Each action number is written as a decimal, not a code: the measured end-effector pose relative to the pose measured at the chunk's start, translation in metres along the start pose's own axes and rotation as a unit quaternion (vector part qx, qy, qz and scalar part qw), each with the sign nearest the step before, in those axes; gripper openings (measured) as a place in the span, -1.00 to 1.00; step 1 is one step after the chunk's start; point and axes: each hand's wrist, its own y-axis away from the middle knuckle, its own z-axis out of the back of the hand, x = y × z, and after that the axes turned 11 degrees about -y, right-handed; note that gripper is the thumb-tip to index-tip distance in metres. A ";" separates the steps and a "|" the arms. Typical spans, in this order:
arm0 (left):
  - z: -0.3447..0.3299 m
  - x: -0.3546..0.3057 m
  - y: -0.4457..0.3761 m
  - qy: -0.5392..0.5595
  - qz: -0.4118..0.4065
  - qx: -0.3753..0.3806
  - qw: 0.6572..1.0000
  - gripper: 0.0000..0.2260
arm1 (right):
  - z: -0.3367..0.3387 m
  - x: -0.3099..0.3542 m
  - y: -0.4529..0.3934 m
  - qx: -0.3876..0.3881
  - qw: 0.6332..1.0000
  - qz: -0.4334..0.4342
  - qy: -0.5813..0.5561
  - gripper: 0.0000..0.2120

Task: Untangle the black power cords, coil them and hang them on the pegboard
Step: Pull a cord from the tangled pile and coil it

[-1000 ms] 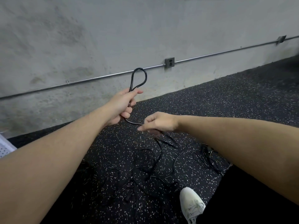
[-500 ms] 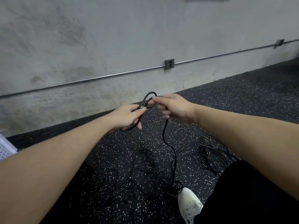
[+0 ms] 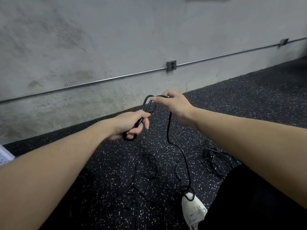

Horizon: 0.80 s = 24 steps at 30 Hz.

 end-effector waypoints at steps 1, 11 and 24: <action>0.001 0.000 0.001 0.020 0.001 0.009 1.000 -0.58 | 0.001 -0.001 -0.001 0.004 1.000 -0.005 -0.001 -0.61; 0.000 0.014 -0.003 -0.064 -0.053 -0.091 0.992 -0.73 | -0.009 0.000 -0.009 0.002 0.990 -0.056 -0.130 -0.68; 0.009 0.022 0.005 -0.024 -0.114 -0.132 0.984 -0.82 | -0.026 0.005 -0.008 0.005 0.986 -0.111 -0.122 -0.80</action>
